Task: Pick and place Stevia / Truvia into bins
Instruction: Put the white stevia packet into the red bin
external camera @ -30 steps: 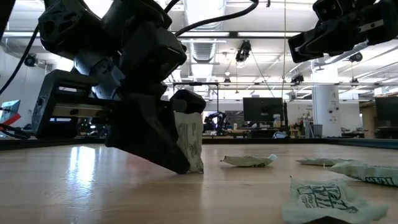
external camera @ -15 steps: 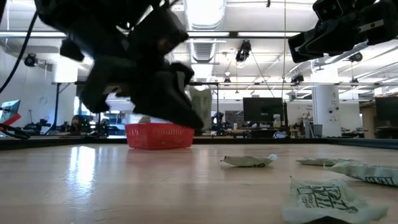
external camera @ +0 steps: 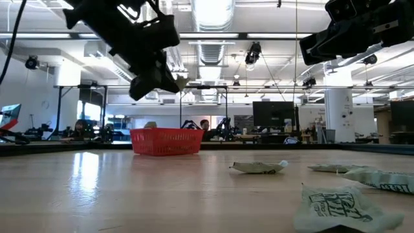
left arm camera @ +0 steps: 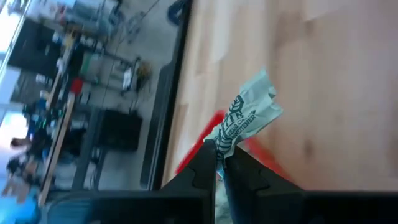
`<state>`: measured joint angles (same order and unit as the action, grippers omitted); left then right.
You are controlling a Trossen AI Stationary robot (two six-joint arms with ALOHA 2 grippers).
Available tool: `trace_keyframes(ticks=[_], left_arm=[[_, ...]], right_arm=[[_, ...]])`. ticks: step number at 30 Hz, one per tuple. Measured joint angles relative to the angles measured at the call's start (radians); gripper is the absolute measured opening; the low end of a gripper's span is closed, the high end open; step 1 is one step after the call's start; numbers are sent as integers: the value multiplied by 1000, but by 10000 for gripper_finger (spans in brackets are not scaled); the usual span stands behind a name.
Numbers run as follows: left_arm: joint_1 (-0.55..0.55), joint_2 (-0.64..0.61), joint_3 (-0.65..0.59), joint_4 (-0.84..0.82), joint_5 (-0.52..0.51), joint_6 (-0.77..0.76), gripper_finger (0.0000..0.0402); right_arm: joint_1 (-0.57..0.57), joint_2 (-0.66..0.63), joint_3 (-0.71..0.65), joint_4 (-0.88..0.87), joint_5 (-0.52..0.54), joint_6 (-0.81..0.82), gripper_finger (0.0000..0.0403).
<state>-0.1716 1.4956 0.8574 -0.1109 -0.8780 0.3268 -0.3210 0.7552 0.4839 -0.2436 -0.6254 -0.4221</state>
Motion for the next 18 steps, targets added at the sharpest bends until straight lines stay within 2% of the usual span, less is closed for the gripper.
trace_keyframes(ticks=[4,13,18], left_arm=[[68,-7,-2,-59,2,-14,2],[199,58,-2,-57,10,-15,4],[235,79,-2,-55,58,-33,42]], right_arm=[[0,0,0,0,0,-3,57],[0,0,0,16,0,-8,56],[0,0,0,16,0,-8,56]])
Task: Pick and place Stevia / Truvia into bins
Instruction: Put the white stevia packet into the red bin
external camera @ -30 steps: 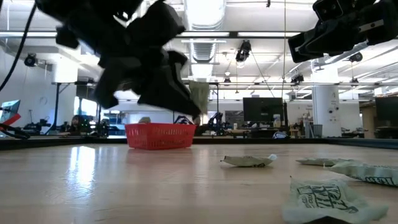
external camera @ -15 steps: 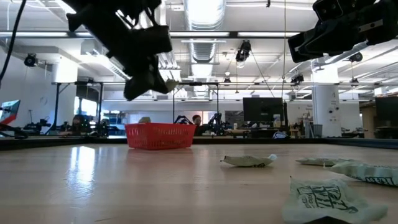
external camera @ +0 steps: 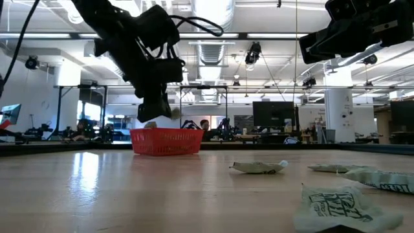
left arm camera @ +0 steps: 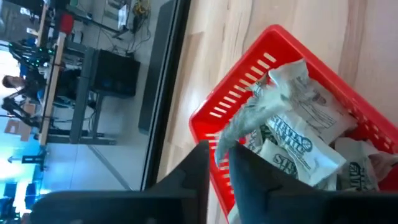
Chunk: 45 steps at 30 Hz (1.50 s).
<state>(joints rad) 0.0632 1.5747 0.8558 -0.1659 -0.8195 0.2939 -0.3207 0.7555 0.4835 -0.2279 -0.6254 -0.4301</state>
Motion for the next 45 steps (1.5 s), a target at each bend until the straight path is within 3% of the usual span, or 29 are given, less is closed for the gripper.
trace_keyframes(ticks=[11,21,28,33,40,45], left_arm=[[-21,-17,12,-1,2,-13,147],[-166,-120,46,-4,4,-18,155],[-230,-207,24,-16,3,-17,156],[-240,-249,20,-65,3,-19,156],[-242,-273,18,-161,3,-25,156],[-242,-303,18,-228,0,-26,156]], right_arm=[[0,17,-33,50,-1,51,56],[35,219,-141,344,-19,118,56],[159,418,-84,421,-70,173,56],[309,587,-2,536,13,206,57],[472,801,179,512,181,228,57],[548,892,330,307,427,289,57]])
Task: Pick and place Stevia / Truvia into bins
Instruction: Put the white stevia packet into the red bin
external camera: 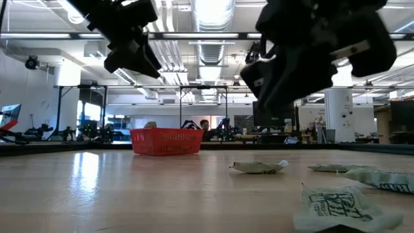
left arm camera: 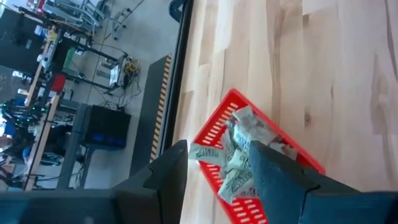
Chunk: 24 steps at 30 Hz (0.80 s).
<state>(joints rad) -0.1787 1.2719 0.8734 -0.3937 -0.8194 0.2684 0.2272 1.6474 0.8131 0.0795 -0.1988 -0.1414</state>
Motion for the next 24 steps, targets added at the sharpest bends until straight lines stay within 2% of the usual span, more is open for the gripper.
trace_keyframes(ticks=[3,5,9,15,21,24], left_arm=[[0,-19,-3,-25,0,0,156],[0,-34,-5,-29,-1,0,156],[0,-63,-14,-41,0,0,156],[0,-82,-15,-41,-1,0,156],[0,-80,-15,-43,0,0,156],[0,-80,-15,-42,0,-1,156]], right_arm=[[44,41,79,-184,172,118,56],[77,66,113,-275,240,208,56],[150,93,135,-316,260,378,56],[259,82,132,-315,304,501,56],[300,78,169,-442,387,584,56],[299,88,172,-504,392,646,56]])
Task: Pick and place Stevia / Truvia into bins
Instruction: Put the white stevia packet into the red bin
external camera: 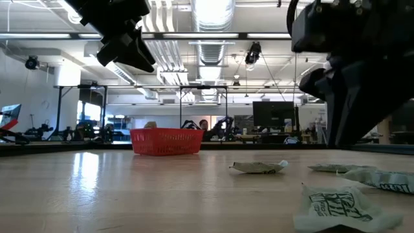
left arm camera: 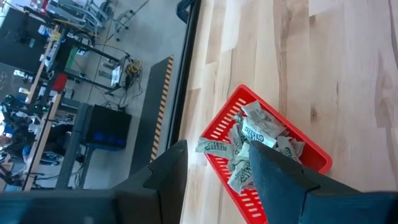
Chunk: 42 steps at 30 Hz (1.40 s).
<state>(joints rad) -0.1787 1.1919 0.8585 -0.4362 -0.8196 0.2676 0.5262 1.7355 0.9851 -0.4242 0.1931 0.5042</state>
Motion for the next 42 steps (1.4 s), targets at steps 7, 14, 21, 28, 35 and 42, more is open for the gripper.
trace_keyframes(ticks=[7,14,21,28,35,42], left_arm=[[0,0,-2,0,0,-1,156],[0,0,-2,0,0,-20,156],[0,0,-2,0,0,-26,156],[0,0,-2,1,0,-27,156],[0,1,-13,2,1,-27,156],[0,1,-19,2,1,-27,156]], right_arm=[[0,16,-14,2,2,41,57],[-1,16,-27,5,42,88,90],[-1,29,-37,7,46,130,143],[-1,59,-37,15,42,135,170],[-1,55,-36,-6,40,125,167],[-1,49,-36,-34,42,73,121]])
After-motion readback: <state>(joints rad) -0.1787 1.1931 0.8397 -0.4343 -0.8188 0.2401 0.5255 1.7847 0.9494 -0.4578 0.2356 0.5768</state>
